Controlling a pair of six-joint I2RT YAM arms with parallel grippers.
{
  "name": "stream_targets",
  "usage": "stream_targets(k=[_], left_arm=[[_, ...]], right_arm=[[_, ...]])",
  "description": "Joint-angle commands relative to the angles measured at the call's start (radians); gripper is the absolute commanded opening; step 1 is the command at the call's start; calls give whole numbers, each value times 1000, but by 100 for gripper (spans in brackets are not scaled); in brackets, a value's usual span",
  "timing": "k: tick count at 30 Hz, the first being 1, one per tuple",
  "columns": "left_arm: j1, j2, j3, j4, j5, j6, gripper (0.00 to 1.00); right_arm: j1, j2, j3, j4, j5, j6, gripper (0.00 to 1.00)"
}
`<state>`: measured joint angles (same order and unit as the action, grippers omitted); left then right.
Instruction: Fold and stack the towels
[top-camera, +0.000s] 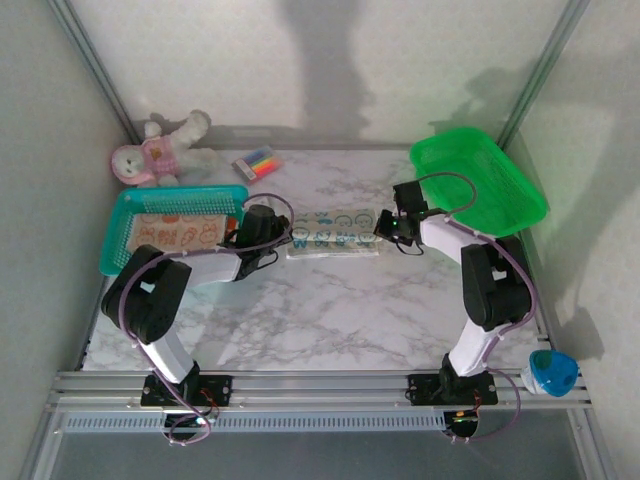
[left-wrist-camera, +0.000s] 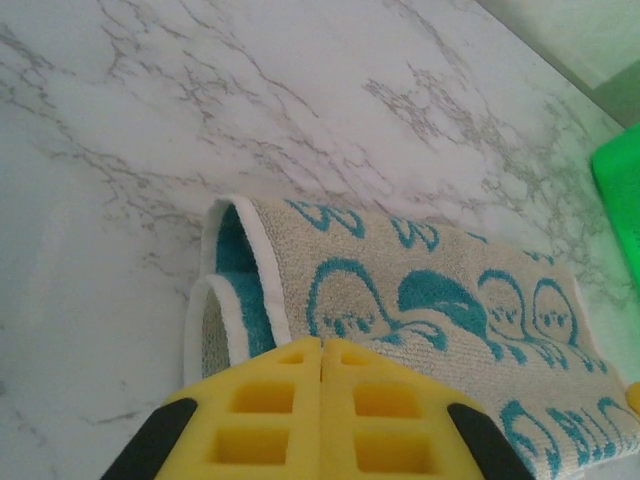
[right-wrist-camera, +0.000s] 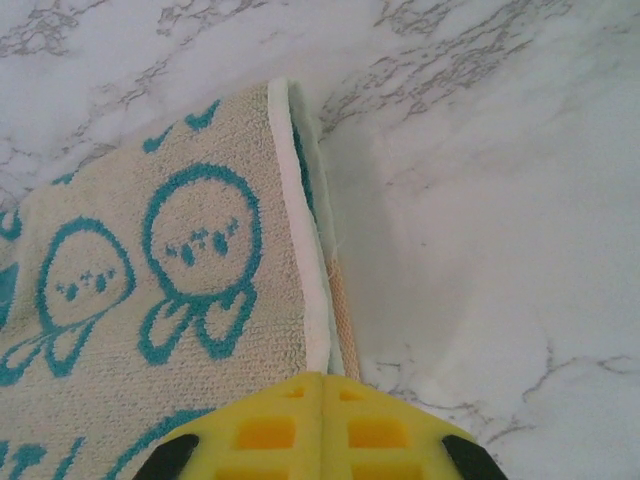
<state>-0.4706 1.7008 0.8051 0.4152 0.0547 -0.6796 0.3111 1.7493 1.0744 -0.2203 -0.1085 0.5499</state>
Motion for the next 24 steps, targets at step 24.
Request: stream_targets(k=[24], left_arm=[[-72, -55, -140, 42, -92, -61, 0]], right_arm=[[15, -18, -73, 24, 36, -13, 0]])
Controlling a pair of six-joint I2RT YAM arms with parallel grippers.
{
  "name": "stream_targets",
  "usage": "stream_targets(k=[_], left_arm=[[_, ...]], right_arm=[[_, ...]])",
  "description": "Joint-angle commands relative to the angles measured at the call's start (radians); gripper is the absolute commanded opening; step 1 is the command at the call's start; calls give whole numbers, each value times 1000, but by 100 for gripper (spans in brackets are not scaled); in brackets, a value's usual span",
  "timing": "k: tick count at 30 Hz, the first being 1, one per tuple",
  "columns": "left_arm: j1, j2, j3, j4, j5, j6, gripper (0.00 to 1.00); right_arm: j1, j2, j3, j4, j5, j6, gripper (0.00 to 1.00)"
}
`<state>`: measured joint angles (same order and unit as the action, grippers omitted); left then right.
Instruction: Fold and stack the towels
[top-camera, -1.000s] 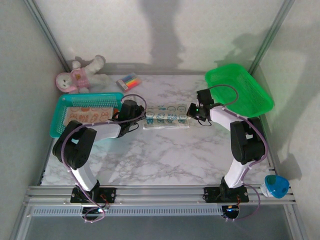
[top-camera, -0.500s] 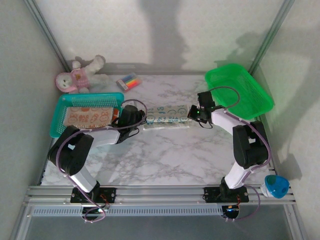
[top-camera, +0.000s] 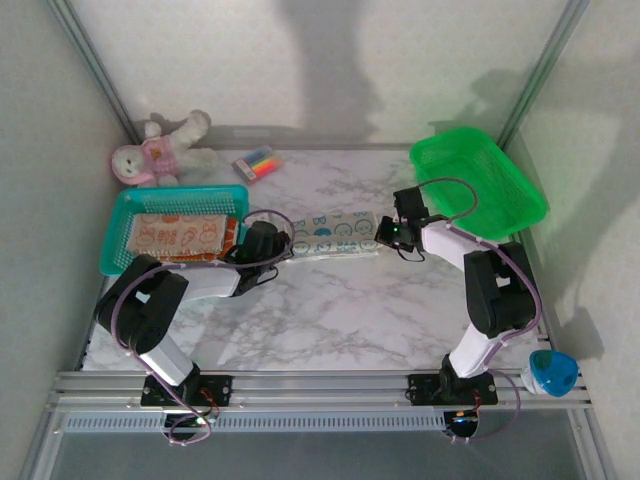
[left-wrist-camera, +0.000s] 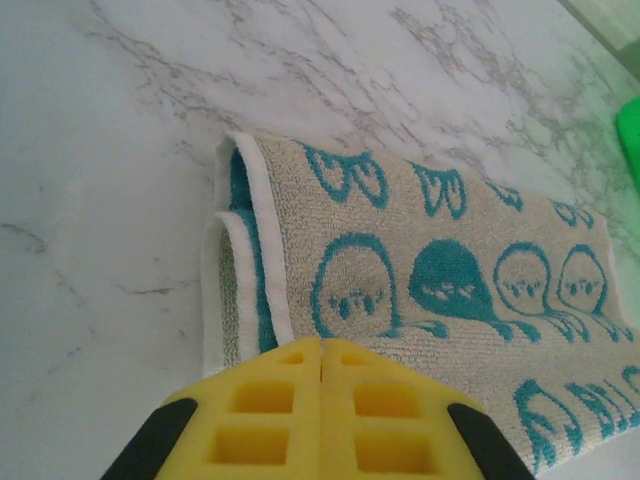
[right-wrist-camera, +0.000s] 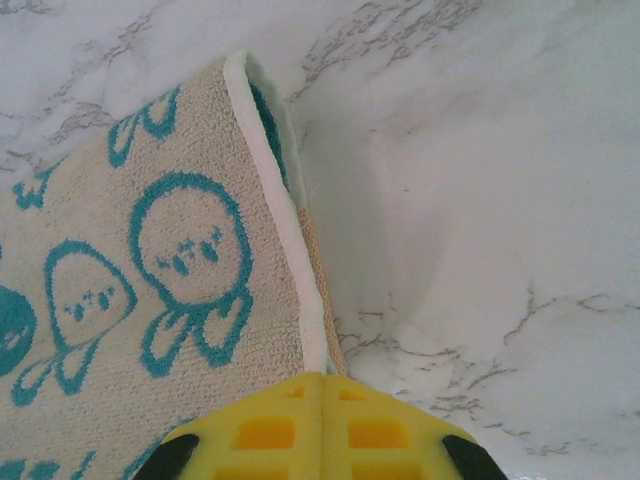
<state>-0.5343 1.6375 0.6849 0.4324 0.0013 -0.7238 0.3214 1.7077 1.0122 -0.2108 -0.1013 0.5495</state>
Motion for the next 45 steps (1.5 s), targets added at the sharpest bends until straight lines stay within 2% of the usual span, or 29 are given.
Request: stream_targets(k=[1, 10, 11, 12, 13, 14, 15, 17, 19, 20, 22, 23, 27, 30, 34, 39, 45], left_arm=[[-9, 10, -22, 28, -39, -17, 0], [-35, 24, -28, 16, -58, -16, 0], [-38, 23, -30, 16, -58, -15, 2], [-39, 23, -30, 15, -58, -15, 5], [-39, 19, -30, 10, -61, -15, 12], [-40, 16, -30, 3, -65, -15, 22], [-40, 12, -28, -4, -71, -14, 32], [-39, 1, -23, -25, -83, -7, 36], [-37, -14, -11, -56, -94, 4, 47], [-35, -24, -2, -80, -106, 12, 51], [-19, -47, 18, -136, -110, 28, 51], [-4, -61, 28, -157, -105, 36, 56], [69, -104, 76, -227, -53, 65, 56], [102, -109, 109, -248, 29, 76, 55], [114, -53, 171, -283, 147, 68, 47], [114, 30, 221, -322, 182, 44, 39], [114, 70, 237, -343, 198, 18, 37]], right_arm=[[4, 28, -11, 13, 30, -12, 0], [6, 42, -23, 12, 44, -23, 0], [5, 41, -23, 9, 47, -25, 0], [7, 41, -20, 7, 48, -25, 2], [6, 39, -18, 3, 50, -27, 7], [6, 38, -13, -3, 49, -29, 15], [6, 37, -9, -7, 50, -32, 19], [6, 28, 1, -21, 51, -37, 26], [6, 17, 13, -38, 55, -44, 32], [5, 12, 22, -49, 55, -48, 32], [6, 2, 33, -66, 56, -57, 33], [7, -3, 39, -77, 56, -63, 33], [8, -17, 55, -104, 54, -72, 33], [8, -12, 61, -117, 52, -75, 33], [10, -4, 68, -121, 46, -71, 33], [12, 7, 83, -130, 46, -69, 33], [13, 8, 78, -127, 49, -69, 33]])
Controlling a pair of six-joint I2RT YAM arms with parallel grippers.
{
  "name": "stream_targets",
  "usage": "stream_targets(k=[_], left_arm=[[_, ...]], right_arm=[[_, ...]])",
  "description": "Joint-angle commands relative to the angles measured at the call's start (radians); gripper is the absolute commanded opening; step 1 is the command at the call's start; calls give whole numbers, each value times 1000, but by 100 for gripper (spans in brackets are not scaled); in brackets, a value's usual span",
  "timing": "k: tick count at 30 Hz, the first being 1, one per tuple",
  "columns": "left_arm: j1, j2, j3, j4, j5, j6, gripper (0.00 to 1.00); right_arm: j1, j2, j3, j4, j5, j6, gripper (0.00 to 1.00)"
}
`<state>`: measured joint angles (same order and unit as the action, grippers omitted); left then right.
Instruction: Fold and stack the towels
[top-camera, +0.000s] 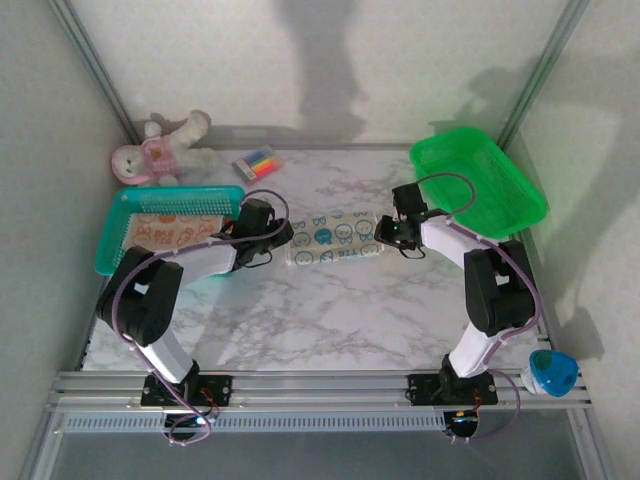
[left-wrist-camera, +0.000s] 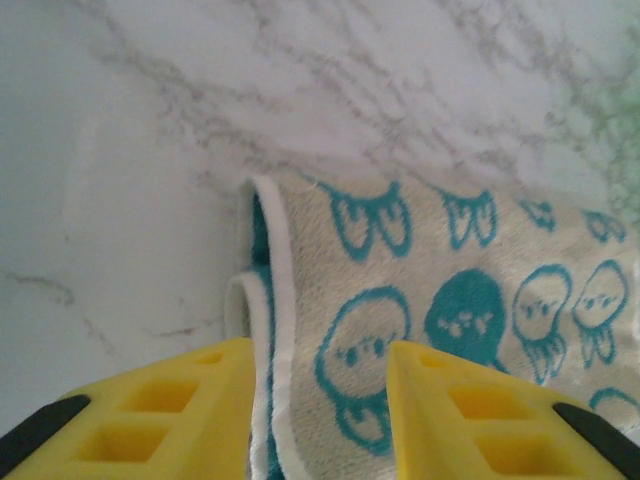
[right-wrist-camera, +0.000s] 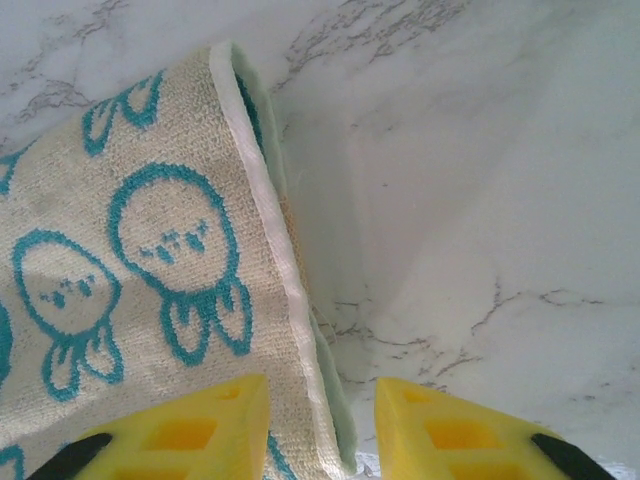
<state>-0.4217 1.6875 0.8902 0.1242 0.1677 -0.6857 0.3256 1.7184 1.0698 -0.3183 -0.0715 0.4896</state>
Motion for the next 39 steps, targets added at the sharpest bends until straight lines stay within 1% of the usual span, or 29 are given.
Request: stream_targets(k=[1, 8, 19, 20, 22, 25, 30, 33, 36, 37, 39], left_arm=[[1, 30, 33, -41, 40, -26, 36], [-17, 40, 21, -68, 65, -68, 33], [-54, 28, -8, -78, 66, -95, 29], [-54, 30, -8, -77, 65, -98, 29], [-60, 32, -8, -76, 65, -98, 23], [-62, 28, -8, -77, 59, -98, 22], [-67, 26, -8, -80, 58, -98, 17], [-70, 21, -16, -83, 55, -102, 18], [-74, 17, -23, -83, 56, -106, 21], [-75, 19, -23, -83, 58, -106, 19], [-78, 17, -23, -85, 53, -106, 9]], right_arm=[[9, -1, 19, -16, 17, -8, 33], [9, 16, 18, -6, 10, -10, 32], [9, 30, 22, -1, 0, -16, 32], [10, 33, 24, -3, 0, -19, 31], [9, 38, 28, -7, -3, -20, 31], [9, 51, 37, -10, -14, -23, 31], [9, 77, 60, -8, -28, -25, 30], [9, 87, 74, -4, -46, -20, 24], [10, 94, 81, -4, -64, -17, 24], [9, 95, 80, -3, -66, -17, 22], [10, 94, 75, 0, -71, -17, 14]])
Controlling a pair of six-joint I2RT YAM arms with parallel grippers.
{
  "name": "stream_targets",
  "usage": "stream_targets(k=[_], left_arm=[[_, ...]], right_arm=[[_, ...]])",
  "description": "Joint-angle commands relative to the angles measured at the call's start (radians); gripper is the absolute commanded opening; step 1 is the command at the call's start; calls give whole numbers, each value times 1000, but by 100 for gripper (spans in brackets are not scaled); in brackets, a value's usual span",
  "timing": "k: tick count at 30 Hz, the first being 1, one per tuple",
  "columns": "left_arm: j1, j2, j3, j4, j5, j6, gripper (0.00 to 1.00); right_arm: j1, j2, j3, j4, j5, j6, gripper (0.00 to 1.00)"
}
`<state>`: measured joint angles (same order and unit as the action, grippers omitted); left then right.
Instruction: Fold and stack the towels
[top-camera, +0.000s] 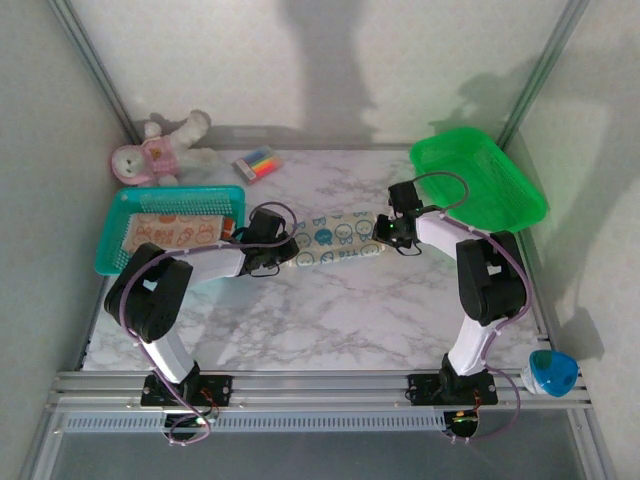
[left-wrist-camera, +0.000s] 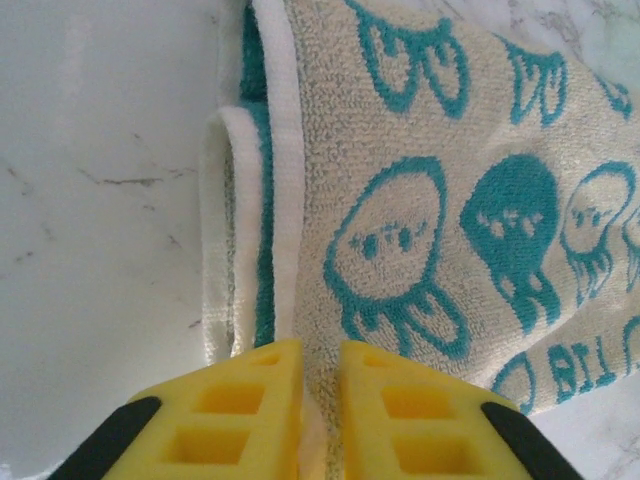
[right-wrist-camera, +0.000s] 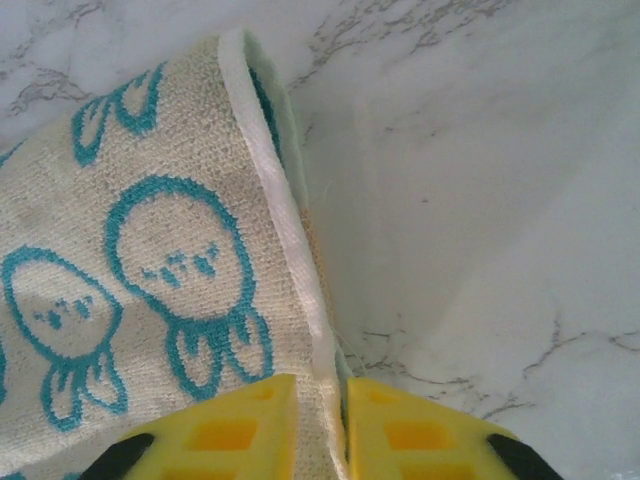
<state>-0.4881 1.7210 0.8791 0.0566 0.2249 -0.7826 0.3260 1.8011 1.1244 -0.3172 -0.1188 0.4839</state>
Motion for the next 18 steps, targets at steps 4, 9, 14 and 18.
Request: stream_targets(k=[4, 9, 14, 18], left_arm=[[-12, -42, -10, -27, -36, -7, 6], [-10, -63, 22, -65, -66, 15, 0], [13, -98, 49, -106, -97, 45, 0], [51, -115, 84, -126, -93, 81, 0]], right_arm=[[9, 5, 17, -1, -26, -16, 0], [7, -26, 23, -10, -13, -15, 0], [-8, -62, 38, -23, -6, -12, 0], [-30, -80, 63, -27, -21, -5, 0]])
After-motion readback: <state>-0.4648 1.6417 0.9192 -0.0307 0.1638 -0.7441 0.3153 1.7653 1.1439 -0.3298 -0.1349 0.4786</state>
